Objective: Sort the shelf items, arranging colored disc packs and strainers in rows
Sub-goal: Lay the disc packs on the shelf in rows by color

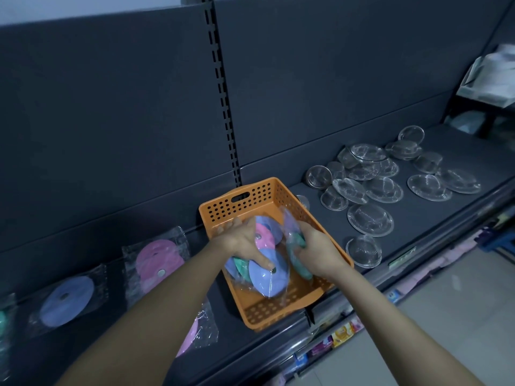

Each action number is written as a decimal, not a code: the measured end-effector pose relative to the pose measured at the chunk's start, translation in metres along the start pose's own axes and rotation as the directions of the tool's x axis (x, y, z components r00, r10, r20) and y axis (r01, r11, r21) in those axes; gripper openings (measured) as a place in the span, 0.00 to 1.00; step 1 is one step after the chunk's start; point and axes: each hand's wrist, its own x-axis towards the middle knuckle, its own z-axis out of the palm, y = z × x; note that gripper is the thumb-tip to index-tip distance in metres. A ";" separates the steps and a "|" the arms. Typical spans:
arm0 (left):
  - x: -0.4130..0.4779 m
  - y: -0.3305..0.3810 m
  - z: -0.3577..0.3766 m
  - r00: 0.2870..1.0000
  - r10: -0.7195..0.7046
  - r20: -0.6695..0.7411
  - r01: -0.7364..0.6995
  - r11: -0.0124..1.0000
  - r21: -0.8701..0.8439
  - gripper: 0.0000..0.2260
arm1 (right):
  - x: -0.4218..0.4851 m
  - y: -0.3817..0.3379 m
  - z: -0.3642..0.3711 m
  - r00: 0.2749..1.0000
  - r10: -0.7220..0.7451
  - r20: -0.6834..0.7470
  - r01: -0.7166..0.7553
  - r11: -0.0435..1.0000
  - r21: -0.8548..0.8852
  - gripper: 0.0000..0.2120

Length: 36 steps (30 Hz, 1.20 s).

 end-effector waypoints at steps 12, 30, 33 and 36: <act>-0.020 0.008 -0.001 0.971 -0.082 -0.226 -0.047 0.857 -0.512 0.31 | 0.002 -0.005 -0.008 0.973 0.107 -0.203 -0.043 0.953 0.300 0.17; -0.117 -0.073 -0.021 0.756 -0.321 -0.571 -0.501 0.278 -0.820 0.11 | -0.027 -0.113 0.007 0.962 -0.046 -0.268 0.231 0.658 0.717 0.09; -0.149 -0.109 -0.014 0.729 -0.357 -0.584 -0.527 0.251 -0.812 0.13 | -0.035 -0.140 0.036 0.963 -0.109 -0.247 0.257 0.647 0.718 0.10; -0.176 -0.143 -0.002 0.696 -0.430 -0.575 -0.536 0.223 -0.815 0.10 | -0.044 -0.162 0.069 0.972 -0.135 -0.191 0.233 0.607 0.759 0.11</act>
